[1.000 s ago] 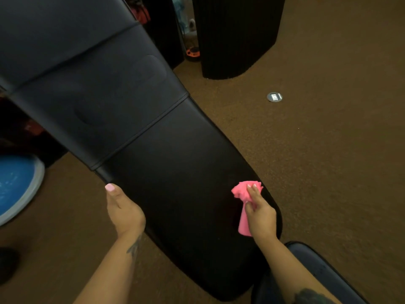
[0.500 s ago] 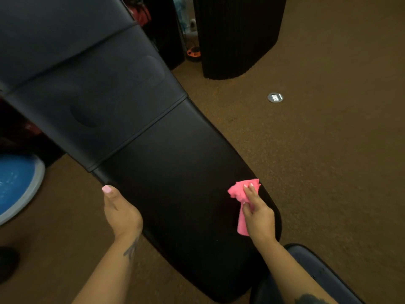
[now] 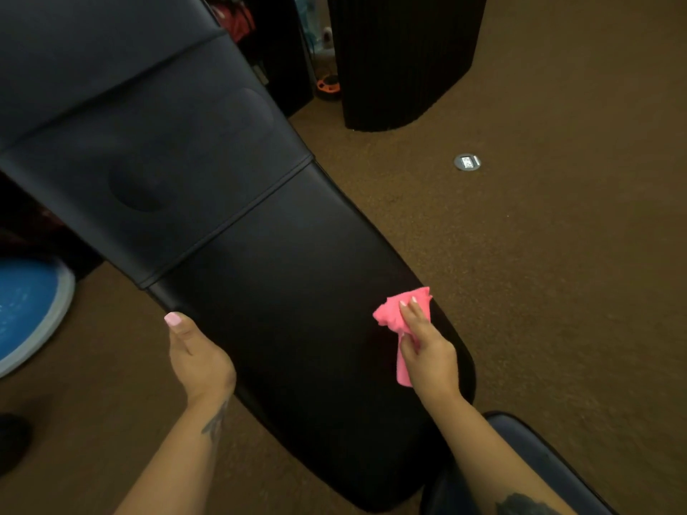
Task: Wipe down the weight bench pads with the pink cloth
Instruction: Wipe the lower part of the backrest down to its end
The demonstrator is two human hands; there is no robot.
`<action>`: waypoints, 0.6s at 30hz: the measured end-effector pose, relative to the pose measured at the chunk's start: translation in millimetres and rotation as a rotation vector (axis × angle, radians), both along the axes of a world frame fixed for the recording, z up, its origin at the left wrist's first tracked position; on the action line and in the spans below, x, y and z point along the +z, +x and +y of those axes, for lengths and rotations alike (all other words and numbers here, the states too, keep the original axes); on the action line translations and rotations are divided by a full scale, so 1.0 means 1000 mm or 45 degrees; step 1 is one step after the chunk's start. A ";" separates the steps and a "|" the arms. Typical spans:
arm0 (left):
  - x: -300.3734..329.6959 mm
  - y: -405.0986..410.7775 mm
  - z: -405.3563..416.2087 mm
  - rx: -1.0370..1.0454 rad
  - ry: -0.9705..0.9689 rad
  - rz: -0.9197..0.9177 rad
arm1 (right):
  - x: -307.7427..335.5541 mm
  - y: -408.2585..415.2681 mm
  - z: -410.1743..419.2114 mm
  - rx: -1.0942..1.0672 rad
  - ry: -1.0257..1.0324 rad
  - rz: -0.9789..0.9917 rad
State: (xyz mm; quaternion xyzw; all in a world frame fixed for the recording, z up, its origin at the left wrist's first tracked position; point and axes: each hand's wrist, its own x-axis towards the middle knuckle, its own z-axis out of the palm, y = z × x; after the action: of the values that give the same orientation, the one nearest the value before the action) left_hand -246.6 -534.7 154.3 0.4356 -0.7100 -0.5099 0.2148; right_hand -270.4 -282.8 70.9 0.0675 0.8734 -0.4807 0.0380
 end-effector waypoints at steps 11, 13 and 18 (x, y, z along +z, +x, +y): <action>-0.005 -0.002 -0.003 0.028 0.015 0.006 | -0.002 -0.027 -0.004 -0.362 -0.130 -0.089; -0.006 -0.001 -0.004 0.038 0.019 0.003 | 0.000 -0.020 -0.007 -0.253 -0.100 -0.038; -0.008 -0.001 -0.005 0.020 0.051 -0.013 | -0.016 0.008 0.007 -0.065 -0.028 -0.009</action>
State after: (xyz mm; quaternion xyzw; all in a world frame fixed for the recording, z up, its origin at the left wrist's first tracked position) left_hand -247.6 -539.9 146.0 0.4479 -0.6973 -0.5202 0.2064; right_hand -262.5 -275.8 55.2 0.0909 0.8660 -0.4909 0.0295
